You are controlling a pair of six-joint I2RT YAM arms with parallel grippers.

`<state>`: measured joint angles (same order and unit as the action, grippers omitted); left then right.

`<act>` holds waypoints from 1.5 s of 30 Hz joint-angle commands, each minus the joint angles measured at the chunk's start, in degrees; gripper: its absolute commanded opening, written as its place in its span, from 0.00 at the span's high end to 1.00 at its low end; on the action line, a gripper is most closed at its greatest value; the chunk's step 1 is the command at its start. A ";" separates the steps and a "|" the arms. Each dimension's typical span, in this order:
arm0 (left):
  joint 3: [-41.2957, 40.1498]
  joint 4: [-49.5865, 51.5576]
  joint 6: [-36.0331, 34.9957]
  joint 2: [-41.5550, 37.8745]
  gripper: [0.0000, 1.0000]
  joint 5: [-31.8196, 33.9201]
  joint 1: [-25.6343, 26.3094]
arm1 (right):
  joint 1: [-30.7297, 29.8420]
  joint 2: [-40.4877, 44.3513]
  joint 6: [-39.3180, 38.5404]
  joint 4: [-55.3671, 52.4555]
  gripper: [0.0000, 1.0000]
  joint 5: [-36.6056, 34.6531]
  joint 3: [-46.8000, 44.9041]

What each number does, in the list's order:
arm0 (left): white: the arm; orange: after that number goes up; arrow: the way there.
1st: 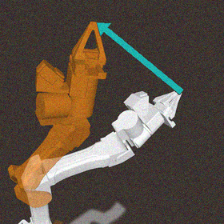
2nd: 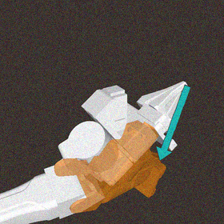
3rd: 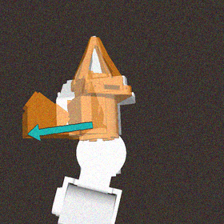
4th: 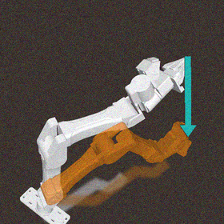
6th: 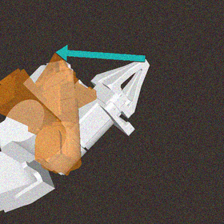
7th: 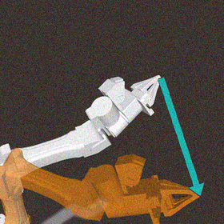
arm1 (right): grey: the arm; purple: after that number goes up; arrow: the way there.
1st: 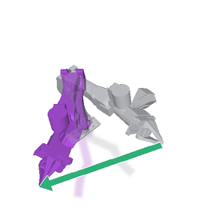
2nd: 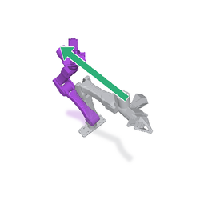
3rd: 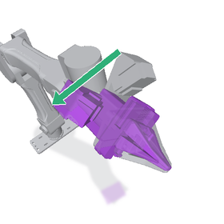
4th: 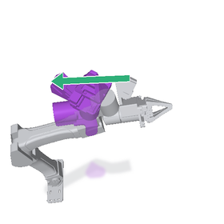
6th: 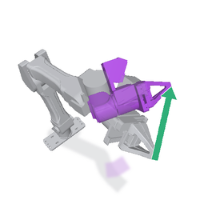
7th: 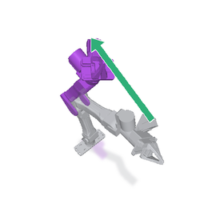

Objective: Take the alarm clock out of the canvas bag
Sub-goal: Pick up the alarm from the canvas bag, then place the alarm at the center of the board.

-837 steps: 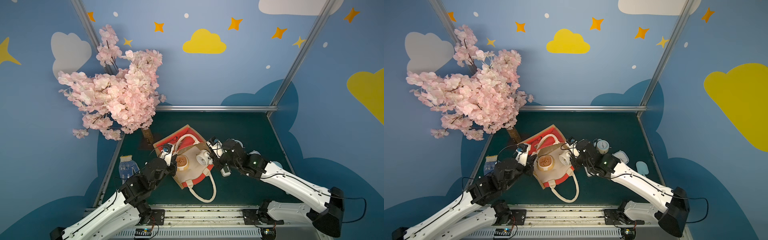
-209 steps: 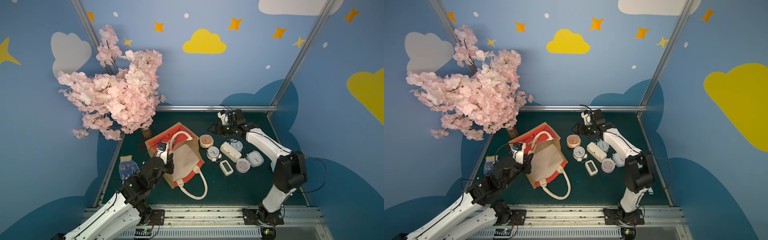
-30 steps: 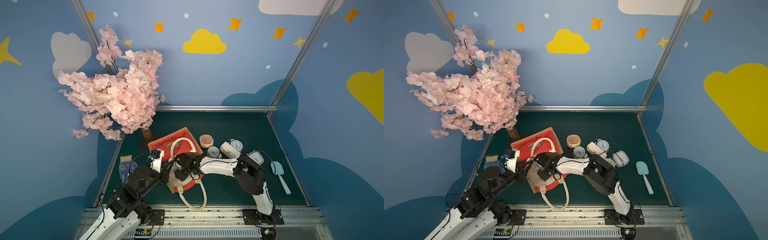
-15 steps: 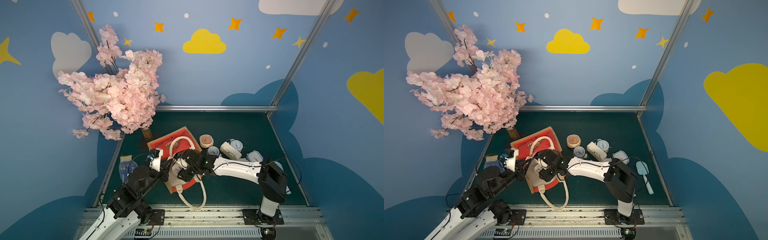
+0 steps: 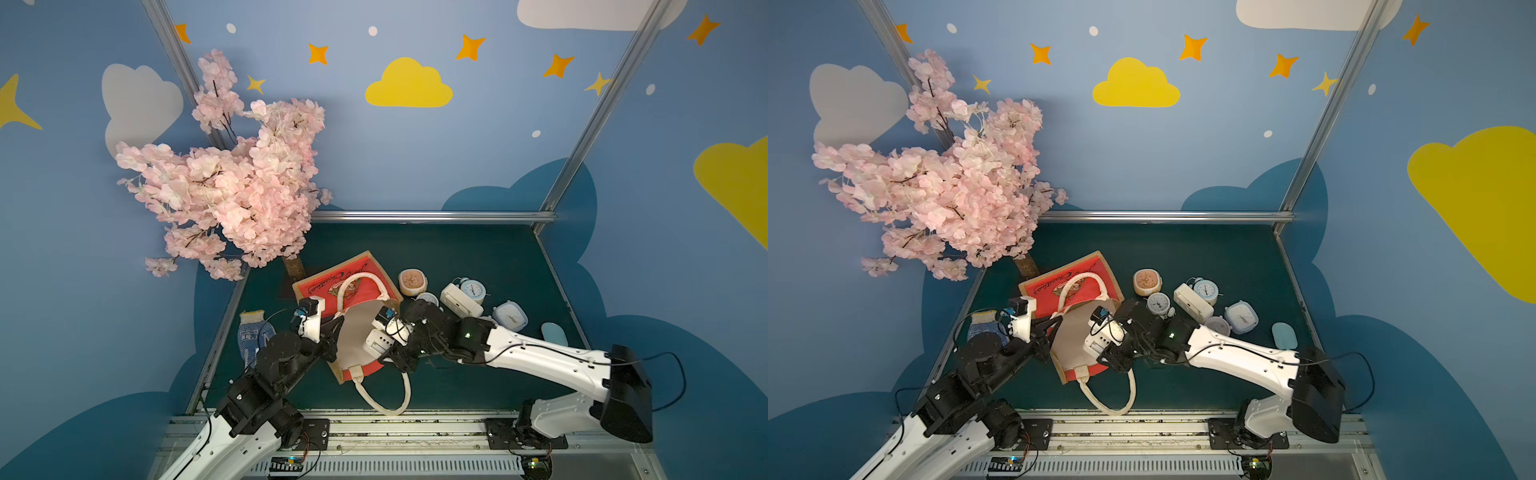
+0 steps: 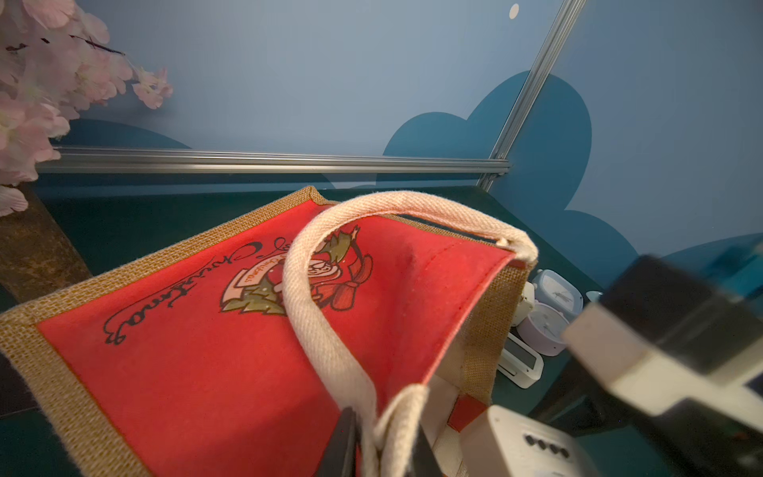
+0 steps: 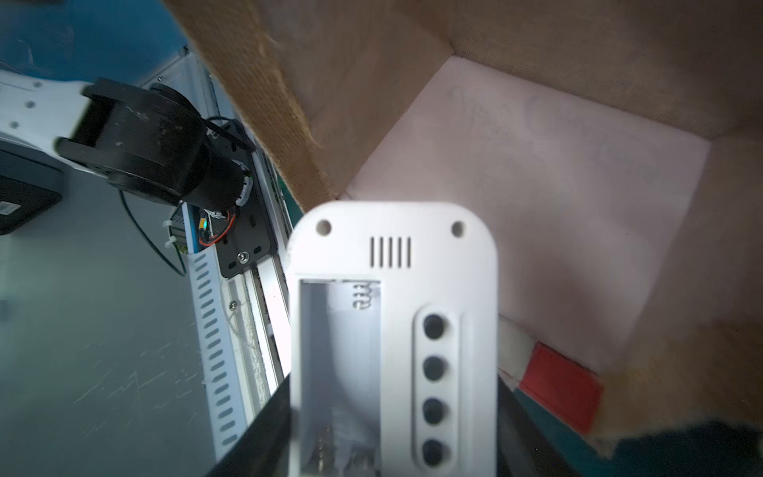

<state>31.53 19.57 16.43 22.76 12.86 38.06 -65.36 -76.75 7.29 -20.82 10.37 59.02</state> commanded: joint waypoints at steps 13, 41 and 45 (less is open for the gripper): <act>0.84 -3.49 -1.57 2.84 0.82 -3.46 0.16 | 17.32 19.99 2.44 -8.18 0.59 -6.12 -6.33; -1.38 -4.65 -1.75 1.50 0.82 -6.65 0.19 | 40.59 -32.29 -5.09 -16.30 0.59 -7.84 34.06; -1.63 -5.75 -0.10 1.71 0.82 -5.95 0.19 | 42.54 -38.03 -5.35 -20.04 0.59 -8.27 39.60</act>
<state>30.50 16.62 14.94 24.38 6.28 38.06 -24.49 -112.79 2.70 -36.58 3.90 95.02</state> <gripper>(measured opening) 0.177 0.558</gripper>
